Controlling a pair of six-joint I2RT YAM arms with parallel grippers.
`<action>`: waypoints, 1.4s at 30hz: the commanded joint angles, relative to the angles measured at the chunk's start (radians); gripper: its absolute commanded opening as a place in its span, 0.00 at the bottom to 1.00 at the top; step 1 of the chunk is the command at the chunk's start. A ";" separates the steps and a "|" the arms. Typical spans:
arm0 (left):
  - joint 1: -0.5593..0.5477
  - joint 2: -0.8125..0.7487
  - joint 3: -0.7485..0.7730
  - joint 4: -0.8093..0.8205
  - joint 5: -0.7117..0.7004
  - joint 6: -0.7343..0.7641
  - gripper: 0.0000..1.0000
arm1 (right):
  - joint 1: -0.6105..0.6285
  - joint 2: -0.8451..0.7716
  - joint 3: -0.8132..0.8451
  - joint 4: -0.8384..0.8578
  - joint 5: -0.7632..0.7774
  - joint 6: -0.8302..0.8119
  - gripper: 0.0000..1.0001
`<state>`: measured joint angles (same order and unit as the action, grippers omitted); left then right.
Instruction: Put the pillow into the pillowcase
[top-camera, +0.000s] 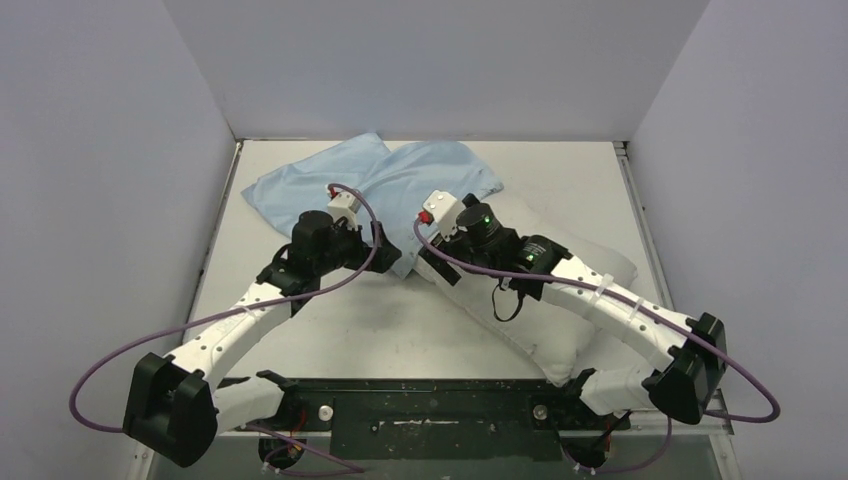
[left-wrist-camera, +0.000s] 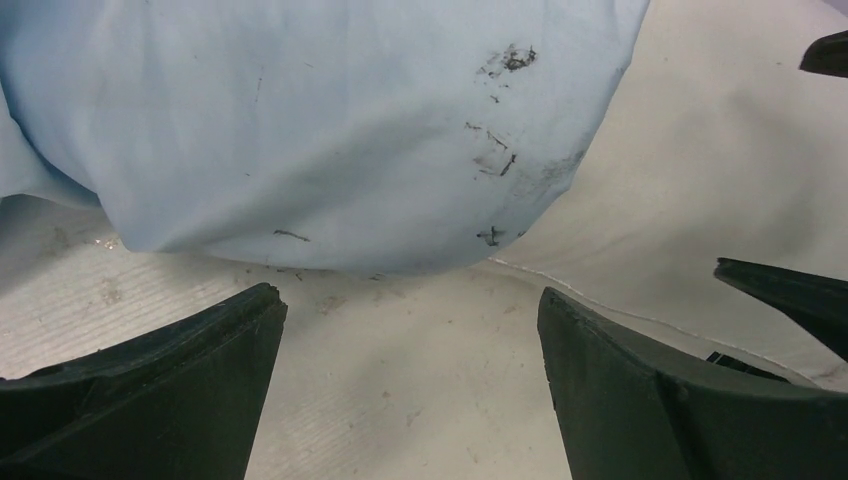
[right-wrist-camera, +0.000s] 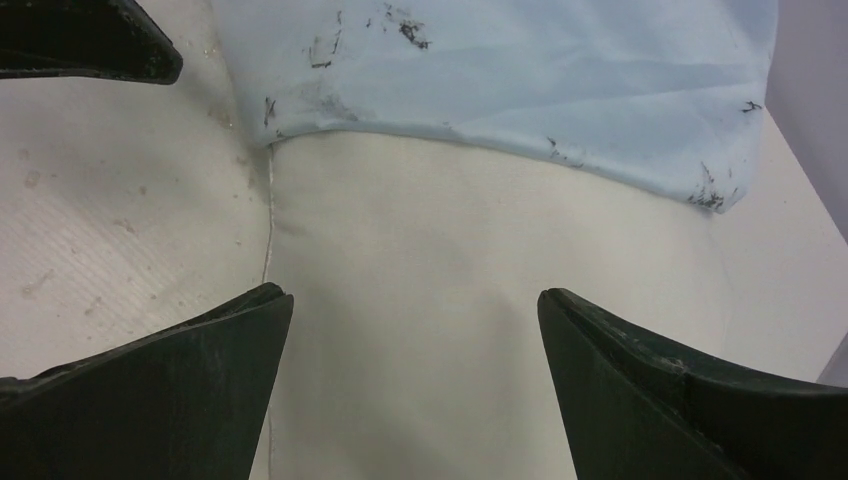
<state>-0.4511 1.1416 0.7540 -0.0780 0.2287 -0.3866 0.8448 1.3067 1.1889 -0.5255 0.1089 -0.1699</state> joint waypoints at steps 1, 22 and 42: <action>-0.007 -0.010 -0.039 0.168 0.019 -0.043 0.96 | 0.022 0.047 -0.034 0.045 0.105 -0.071 1.00; -0.170 0.199 0.023 0.291 -0.146 -0.102 0.82 | -0.196 -0.077 -0.233 0.416 -0.361 0.079 0.00; -0.225 0.187 0.228 0.170 -0.145 -0.078 0.10 | -0.222 -0.032 -0.344 0.802 -0.337 0.379 0.00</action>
<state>-0.6540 1.4162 0.9012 0.0826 0.0345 -0.4534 0.6147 1.2613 0.8627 -0.0250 -0.2428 0.0803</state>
